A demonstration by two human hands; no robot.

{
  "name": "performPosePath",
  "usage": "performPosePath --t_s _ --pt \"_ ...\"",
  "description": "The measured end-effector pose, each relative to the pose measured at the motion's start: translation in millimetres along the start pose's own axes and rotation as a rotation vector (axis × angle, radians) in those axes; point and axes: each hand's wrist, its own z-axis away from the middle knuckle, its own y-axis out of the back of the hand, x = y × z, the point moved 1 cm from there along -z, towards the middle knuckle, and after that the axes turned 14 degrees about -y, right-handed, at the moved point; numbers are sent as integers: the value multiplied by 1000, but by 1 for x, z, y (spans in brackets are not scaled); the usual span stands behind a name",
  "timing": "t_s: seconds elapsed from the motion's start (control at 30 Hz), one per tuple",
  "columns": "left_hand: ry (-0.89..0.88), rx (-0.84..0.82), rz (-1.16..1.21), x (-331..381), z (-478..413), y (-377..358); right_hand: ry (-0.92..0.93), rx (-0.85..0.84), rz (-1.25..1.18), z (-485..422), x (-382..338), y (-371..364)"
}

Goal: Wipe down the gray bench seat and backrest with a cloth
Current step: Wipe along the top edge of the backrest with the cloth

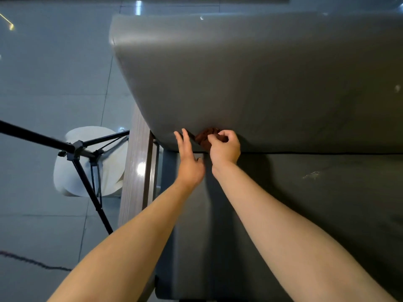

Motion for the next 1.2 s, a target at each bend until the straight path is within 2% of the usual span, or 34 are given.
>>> performPosePath --t_s 0.13,0.23,0.37,0.5,0.57,0.63,0.77,0.83,0.93,1.03,1.1,1.2 --pt "31 -7 22 6 4 -2 97 141 -171 -4 -27 33" --pt "41 -10 22 6 1 -2 93 155 -183 -1 -27 29" --pt "-9 -7 -15 -5 1 1 59 101 -109 1 -13 5" --pt "-26 -6 27 -11 3 1 -47 -120 89 7 8 -19" --pt "-30 -9 21 -12 4 4 -116 -155 81 11 14 -24" --pt "-29 -16 -7 -14 7 11 -118 -85 9 5 14 -21" --pt "2 -35 -23 -24 11 15 -106 238 -247 -26 16 10" --pt "-13 -49 -34 -27 10 10 -156 281 -319 -35 18 12" --pt "-57 -17 -29 -32 8 4 -211 230 -305 -34 23 -6" --pt "-44 59 74 -37 10 6 -303 26 -192 -19 38 -35" --pt "-34 87 123 -36 11 12 -354 -45 -139 -8 41 -47" --pt "35 144 151 -36 7 22 -322 -115 -31 0 39 -46"
